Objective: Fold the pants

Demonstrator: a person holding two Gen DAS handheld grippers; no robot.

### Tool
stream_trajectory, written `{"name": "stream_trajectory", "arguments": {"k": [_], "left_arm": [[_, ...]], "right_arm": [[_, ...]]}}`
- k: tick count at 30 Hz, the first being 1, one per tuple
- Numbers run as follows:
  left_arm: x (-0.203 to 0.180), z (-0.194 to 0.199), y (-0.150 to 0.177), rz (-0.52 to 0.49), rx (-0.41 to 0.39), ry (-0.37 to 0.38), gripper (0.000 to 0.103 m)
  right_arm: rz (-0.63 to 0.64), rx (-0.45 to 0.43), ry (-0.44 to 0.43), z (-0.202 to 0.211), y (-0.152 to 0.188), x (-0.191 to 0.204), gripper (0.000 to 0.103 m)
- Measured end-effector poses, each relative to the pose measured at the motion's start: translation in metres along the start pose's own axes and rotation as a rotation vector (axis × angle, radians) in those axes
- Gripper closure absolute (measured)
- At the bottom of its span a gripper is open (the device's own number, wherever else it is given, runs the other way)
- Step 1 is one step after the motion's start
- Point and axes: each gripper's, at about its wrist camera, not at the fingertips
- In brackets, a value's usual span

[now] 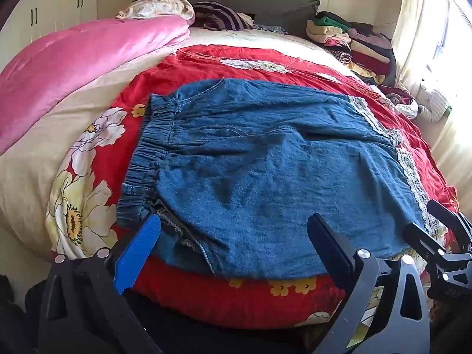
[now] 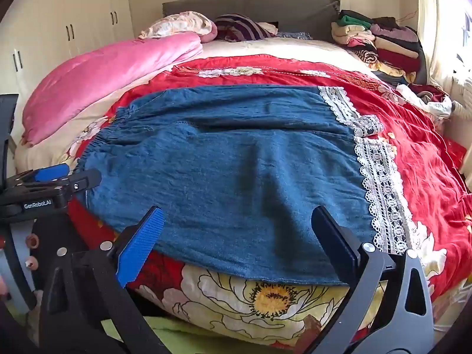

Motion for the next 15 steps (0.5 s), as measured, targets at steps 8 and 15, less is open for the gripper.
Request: {"name": "stream_trajectory", "arguments": {"k": [8,15], "left_arm": [[0.0070,0.0030,-0.0030,0.008,0.001,0.000,0.004],[0.0070,0.0067,-0.0019,0.009,-0.012,-0.003,0.004]], "right_arm": [[-0.006,0.008,-0.005,0.0003,-0.0005,0.0004,0.008],[-0.011,0.008,-0.013,-0.0031,0.0010,0.0020,0.008]]}}
Point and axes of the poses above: each gripper's, at about its wrist camera, not at the fingertips, and z roughly against the way its jaws point, x to its left, y to its underside, and after that the axes turned 3 degrees about -z, right-handed
